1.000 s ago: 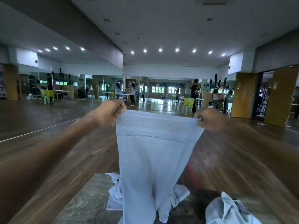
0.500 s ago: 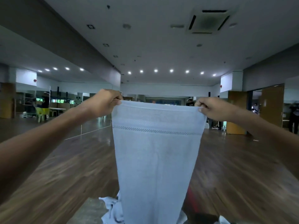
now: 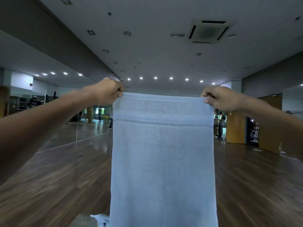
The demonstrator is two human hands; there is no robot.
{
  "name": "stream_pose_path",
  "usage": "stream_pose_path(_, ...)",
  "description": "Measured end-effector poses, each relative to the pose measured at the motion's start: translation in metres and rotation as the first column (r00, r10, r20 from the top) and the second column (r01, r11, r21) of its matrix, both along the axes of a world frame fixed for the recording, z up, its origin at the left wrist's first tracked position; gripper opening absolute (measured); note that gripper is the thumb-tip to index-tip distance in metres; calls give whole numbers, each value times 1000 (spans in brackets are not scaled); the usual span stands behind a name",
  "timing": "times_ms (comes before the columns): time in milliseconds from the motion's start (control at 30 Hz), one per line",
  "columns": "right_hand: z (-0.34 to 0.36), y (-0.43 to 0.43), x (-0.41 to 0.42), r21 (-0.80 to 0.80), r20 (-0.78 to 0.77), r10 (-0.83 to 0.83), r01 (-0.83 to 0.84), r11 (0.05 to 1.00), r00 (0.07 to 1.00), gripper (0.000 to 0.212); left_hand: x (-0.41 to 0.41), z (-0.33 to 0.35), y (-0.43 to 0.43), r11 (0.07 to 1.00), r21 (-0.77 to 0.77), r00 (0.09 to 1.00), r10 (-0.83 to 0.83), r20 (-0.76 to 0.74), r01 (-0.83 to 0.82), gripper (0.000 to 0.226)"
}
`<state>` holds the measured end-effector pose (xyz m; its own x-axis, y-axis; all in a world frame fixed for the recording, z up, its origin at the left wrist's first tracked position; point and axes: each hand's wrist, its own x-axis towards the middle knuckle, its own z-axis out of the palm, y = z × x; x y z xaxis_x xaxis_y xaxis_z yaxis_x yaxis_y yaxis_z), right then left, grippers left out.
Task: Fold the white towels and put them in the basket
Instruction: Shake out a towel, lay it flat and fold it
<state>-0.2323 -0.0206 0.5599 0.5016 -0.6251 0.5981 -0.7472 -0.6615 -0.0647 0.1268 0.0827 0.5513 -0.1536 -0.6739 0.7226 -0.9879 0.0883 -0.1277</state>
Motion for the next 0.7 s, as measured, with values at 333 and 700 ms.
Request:
stream_pose_path(333,-68,-64,13,48,-107,-82,87,995,991,15,12,-60,-62,984,178,1000,28,-5,-27,12)
stream_pose_path(700,-123,-100,12,-68,-85,-179,174,982,980,9,12,-120,-86,982,187,997,18,-74,-4,10)
